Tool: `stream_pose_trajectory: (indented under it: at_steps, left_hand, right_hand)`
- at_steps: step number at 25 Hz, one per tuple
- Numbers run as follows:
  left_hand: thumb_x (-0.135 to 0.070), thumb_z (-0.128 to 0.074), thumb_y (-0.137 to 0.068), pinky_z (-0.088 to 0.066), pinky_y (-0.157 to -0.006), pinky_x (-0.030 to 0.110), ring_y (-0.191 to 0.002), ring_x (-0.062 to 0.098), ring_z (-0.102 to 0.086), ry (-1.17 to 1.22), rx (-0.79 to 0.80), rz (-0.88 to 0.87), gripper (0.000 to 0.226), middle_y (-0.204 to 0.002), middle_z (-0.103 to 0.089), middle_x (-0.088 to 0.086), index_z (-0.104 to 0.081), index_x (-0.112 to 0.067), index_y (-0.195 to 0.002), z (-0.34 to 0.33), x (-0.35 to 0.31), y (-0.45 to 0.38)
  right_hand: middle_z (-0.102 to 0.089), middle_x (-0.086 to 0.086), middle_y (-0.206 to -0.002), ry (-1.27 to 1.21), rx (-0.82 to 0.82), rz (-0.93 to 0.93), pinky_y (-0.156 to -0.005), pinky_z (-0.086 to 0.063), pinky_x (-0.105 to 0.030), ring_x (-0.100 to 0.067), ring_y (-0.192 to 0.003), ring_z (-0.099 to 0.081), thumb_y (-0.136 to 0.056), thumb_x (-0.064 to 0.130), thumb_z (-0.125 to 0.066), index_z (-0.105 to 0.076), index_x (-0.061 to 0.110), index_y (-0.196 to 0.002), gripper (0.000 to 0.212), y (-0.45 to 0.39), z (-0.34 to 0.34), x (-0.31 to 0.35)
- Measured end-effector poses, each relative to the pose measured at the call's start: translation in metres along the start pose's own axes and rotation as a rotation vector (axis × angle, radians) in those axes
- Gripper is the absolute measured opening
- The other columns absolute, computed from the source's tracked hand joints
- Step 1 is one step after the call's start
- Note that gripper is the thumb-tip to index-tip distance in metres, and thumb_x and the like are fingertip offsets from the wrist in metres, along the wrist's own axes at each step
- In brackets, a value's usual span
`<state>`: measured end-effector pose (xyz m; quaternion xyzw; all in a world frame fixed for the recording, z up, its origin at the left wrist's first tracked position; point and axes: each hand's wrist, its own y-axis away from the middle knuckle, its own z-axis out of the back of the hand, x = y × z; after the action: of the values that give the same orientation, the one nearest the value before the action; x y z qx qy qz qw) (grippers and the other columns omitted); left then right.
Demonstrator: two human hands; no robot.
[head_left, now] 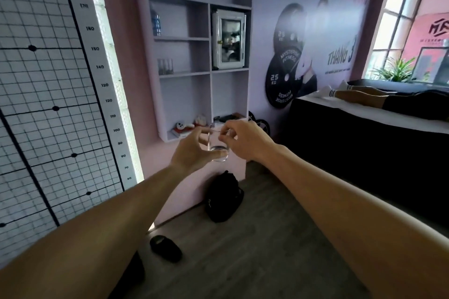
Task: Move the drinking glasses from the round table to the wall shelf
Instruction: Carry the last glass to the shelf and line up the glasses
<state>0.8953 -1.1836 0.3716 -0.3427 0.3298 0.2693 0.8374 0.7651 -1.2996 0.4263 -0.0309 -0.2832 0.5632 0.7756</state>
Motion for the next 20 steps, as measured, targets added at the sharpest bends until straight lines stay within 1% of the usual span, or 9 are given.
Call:
stream_pose_trajectory:
  at_steps: [2, 4, 6, 8, 10, 11, 15, 18, 20]
  left_hand:
    - [-0.058, -0.087, -0.051, -0.046, -0.073, 0.025, -0.090, 0.001, -0.062, 0.008, -0.038, -0.002, 0.069, -0.092, -0.065, -0.018, -0.055, -0.037, -0.108, -0.020, 0.001, -0.039]
    - [-0.057, -0.088, -0.051, -0.049, -0.076, 0.028, -0.092, 0.003, -0.063, 0.004, -0.063, 0.012, 0.069, -0.092, -0.063, -0.020, -0.055, -0.035, -0.108, -0.038, 0.007, -0.073]
    - [-0.056, -0.088, -0.051, -0.050, -0.080, 0.032, -0.093, 0.007, -0.063, -0.009, -0.052, 0.022, 0.069, -0.092, -0.063, -0.019, -0.054, -0.035, -0.107, -0.054, 0.017, -0.105]
    - [-0.059, -0.087, -0.050, -0.048, -0.075, 0.027, -0.092, 0.005, -0.062, -0.013, -0.035, 0.024, 0.072, -0.091, -0.063, -0.019, -0.053, -0.034, -0.108, -0.068, 0.026, -0.131]
    - [-0.064, -0.084, -0.047, -0.043, -0.067, 0.021, -0.090, -0.001, -0.060, -0.016, -0.029, 0.032, 0.078, -0.091, -0.064, -0.018, -0.054, -0.032, -0.111, -0.081, 0.036, -0.158]
    - [-0.065, -0.083, -0.046, -0.042, -0.067, 0.020, -0.090, -0.001, -0.060, -0.017, -0.032, 0.038, 0.079, -0.091, -0.065, -0.017, -0.055, -0.031, -0.112, -0.088, 0.043, -0.174]
    - [-0.063, -0.084, -0.048, -0.052, -0.078, 0.031, -0.091, 0.004, -0.063, -0.034, -0.040, 0.061, 0.077, -0.093, -0.067, -0.015, -0.058, -0.033, -0.114, -0.113, 0.080, -0.233]
    - [-0.068, -0.081, -0.046, -0.052, -0.079, 0.033, -0.091, 0.006, -0.063, -0.053, -0.037, 0.051, 0.078, -0.093, -0.067, -0.014, -0.058, -0.031, -0.111, -0.123, 0.107, -0.280]
    - [-0.066, -0.082, -0.048, -0.053, -0.078, 0.032, -0.091, 0.009, -0.065, -0.058, -0.034, 0.039, 0.075, -0.097, -0.069, -0.011, -0.060, -0.028, -0.108, -0.129, 0.126, -0.323]
  right_hand:
    - [-0.072, -0.003, -0.103, -0.017, -0.012, 0.008, -0.080, -0.053, -0.037, -0.021, -0.092, -0.065, -0.095, 0.039, -0.061, -0.067, 0.023, -0.108, 0.021, -0.037, 0.003, -0.028]
    - [-0.071, -0.002, -0.102, -0.041, -0.014, 0.005, -0.079, -0.053, -0.036, -0.020, -0.089, -0.065, -0.095, 0.039, -0.061, -0.067, 0.024, -0.107, 0.020, -0.069, 0.000, -0.055]
    - [-0.071, -0.002, -0.096, -0.053, -0.013, 0.008, -0.080, -0.054, -0.038, -0.021, -0.089, -0.064, -0.095, 0.037, -0.061, -0.068, 0.023, -0.104, 0.018, -0.097, -0.006, -0.081]
    - [-0.071, -0.001, -0.093, -0.070, -0.005, 0.016, -0.081, -0.053, -0.040, -0.021, -0.089, -0.064, -0.095, 0.036, -0.061, -0.068, 0.022, -0.103, 0.017, -0.119, -0.012, -0.102]
    - [-0.071, 0.000, -0.091, -0.088, -0.003, 0.022, -0.080, -0.054, -0.040, -0.021, -0.088, -0.064, -0.094, 0.035, -0.061, -0.068, 0.023, -0.103, 0.017, -0.143, -0.019, -0.123]
    - [-0.071, 0.000, -0.090, -0.099, -0.006, 0.020, -0.079, -0.054, -0.040, -0.021, -0.087, -0.064, -0.094, 0.035, -0.062, -0.068, 0.023, -0.102, 0.016, -0.157, -0.024, -0.135]
    - [-0.072, -0.001, -0.090, -0.132, -0.007, 0.027, -0.078, -0.056, -0.042, -0.020, -0.083, -0.065, -0.093, 0.034, -0.063, -0.069, 0.023, -0.100, 0.013, -0.214, -0.050, -0.172]
    - [-0.072, -0.002, -0.096, -0.139, 0.009, 0.034, -0.080, -0.057, -0.043, -0.020, -0.085, -0.066, -0.094, 0.033, -0.063, -0.068, 0.022, -0.103, 0.015, -0.259, -0.071, -0.195]
    - [-0.073, -0.003, -0.099, -0.130, 0.008, 0.038, -0.081, -0.056, -0.043, -0.021, -0.088, -0.066, -0.095, 0.033, -0.063, -0.069, 0.021, -0.104, 0.016, -0.303, -0.082, -0.211]
